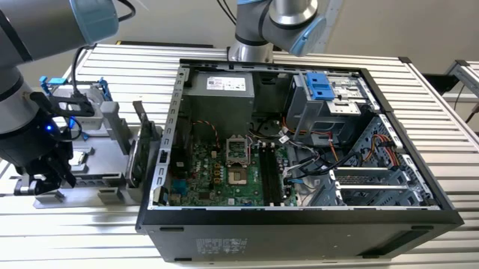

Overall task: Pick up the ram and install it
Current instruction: 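Pick up the ram and move it above insertion slot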

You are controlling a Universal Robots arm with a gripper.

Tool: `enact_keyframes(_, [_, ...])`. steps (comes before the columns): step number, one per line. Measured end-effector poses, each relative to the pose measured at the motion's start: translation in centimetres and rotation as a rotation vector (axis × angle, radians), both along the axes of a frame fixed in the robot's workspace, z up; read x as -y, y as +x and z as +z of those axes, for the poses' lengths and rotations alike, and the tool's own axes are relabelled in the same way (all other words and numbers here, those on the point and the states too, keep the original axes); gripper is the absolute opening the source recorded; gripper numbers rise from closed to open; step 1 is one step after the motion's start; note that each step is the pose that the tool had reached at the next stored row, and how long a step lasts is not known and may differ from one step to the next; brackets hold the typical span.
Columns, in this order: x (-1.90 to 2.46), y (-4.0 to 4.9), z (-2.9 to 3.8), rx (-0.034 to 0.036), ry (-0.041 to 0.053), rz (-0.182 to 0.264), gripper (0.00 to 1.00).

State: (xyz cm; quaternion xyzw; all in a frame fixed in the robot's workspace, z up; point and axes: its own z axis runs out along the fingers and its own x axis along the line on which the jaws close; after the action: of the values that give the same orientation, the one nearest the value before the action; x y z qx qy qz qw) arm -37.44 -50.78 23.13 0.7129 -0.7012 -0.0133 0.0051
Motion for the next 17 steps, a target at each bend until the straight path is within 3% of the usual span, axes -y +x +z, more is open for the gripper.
enact_keyframes(17, [0.0, 0.0, 0.93, -0.0001, 0.0018, -0.022, 0.0])
